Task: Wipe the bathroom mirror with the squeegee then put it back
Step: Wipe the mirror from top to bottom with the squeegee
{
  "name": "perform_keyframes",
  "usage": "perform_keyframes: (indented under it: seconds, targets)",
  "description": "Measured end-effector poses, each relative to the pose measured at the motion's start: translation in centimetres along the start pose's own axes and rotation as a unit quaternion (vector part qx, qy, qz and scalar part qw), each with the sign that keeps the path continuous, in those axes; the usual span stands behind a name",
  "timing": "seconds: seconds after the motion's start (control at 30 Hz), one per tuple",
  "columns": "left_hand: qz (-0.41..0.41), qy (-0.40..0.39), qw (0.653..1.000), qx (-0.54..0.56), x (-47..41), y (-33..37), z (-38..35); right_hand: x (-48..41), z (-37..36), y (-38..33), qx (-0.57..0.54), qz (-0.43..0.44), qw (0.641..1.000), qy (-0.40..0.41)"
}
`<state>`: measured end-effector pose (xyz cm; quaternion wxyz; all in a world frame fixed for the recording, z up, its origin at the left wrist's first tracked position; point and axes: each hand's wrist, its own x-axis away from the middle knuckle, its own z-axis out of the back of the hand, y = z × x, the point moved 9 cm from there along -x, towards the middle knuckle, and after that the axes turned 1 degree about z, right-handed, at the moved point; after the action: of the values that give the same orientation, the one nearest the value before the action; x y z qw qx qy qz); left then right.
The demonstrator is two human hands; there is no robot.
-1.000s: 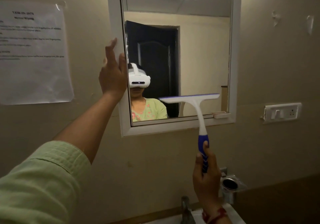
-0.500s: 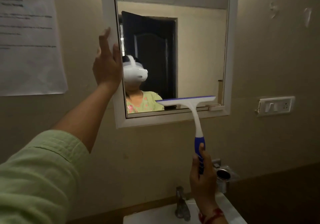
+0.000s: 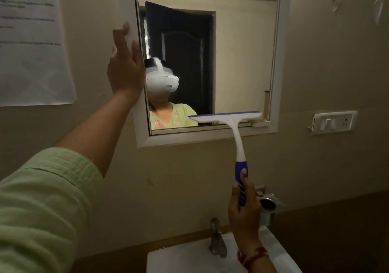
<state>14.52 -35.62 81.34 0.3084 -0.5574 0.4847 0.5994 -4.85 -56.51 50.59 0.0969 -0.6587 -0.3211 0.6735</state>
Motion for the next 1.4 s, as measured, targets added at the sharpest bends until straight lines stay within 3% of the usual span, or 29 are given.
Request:
perform_keyframes:
  seconds: [0.8, 1.4]
  targets:
    - [-0.001, -0.012, 1.0, -0.001, -0.1, 0.2, 0.3, -1.6, -0.9, -1.9, -0.013, 0.002, 1.0, 0.003]
    - [-0.009, -0.006, 1.0, 0.003, 0.1, 0.4, 0.4, 2.2, 0.5, -0.3, 0.024, -0.024, 0.998, -0.049]
